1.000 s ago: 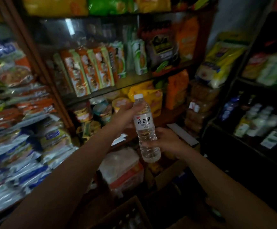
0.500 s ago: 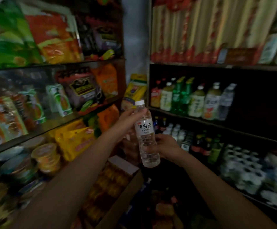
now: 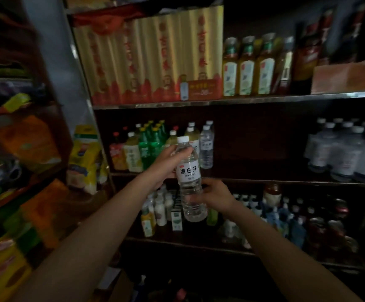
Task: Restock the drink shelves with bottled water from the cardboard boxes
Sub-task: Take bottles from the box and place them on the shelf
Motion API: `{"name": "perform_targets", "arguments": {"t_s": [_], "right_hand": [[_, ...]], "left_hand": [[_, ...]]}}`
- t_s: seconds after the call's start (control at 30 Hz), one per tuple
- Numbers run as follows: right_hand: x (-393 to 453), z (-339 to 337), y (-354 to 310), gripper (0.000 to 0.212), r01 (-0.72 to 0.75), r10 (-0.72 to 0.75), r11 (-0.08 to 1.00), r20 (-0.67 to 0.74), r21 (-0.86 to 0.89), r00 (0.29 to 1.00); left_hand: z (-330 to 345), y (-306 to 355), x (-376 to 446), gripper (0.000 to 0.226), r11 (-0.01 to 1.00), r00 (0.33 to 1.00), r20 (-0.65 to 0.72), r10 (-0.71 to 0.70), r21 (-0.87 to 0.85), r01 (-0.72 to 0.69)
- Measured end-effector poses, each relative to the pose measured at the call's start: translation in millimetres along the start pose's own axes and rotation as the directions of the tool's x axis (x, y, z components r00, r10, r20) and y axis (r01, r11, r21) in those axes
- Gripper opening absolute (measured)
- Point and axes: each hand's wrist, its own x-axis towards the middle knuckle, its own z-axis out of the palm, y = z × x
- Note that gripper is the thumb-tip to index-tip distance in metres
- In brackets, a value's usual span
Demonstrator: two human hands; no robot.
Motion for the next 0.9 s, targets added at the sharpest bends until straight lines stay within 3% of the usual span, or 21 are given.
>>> {"name": "perform_targets", "arguments": {"t_s": [0.2,0.37,0.67,0.77,0.9], "right_hand": [[60,-53,32,0.068,-0.069,0.063,0.997,-0.147,-0.039,0.987],[114,-71,44,0.056,-0.096,0.081,0.994,-0.221,-0.059,0.972],[202,-72,70,0.059,-0.111,0.075,0.988,-0.297,-0.106,0.952],[227,-72,81,0.046,-0.133,0.069,0.973,-0.312,-0.188,0.947],[251,-72,100,0.045,-0.176,0.121,0.974,-0.329,-0.145,0.937]], "left_hand": [[19,5,87,0.038,0.992,0.992,0.122,0.012,0.125,-0.027],[26,0,151,0.034,0.985,0.992,0.117,0.053,0.16,-0.071],[28,-26,241,0.045,0.982,0.995,0.036,0.094,0.159,-0.098],[36,-37,263,0.047,0.966,0.992,0.015,0.129,0.223,-0.129],[41,-53,291,0.056,0.914,0.985,-0.004,0.17,0.374,-0.157]]}}
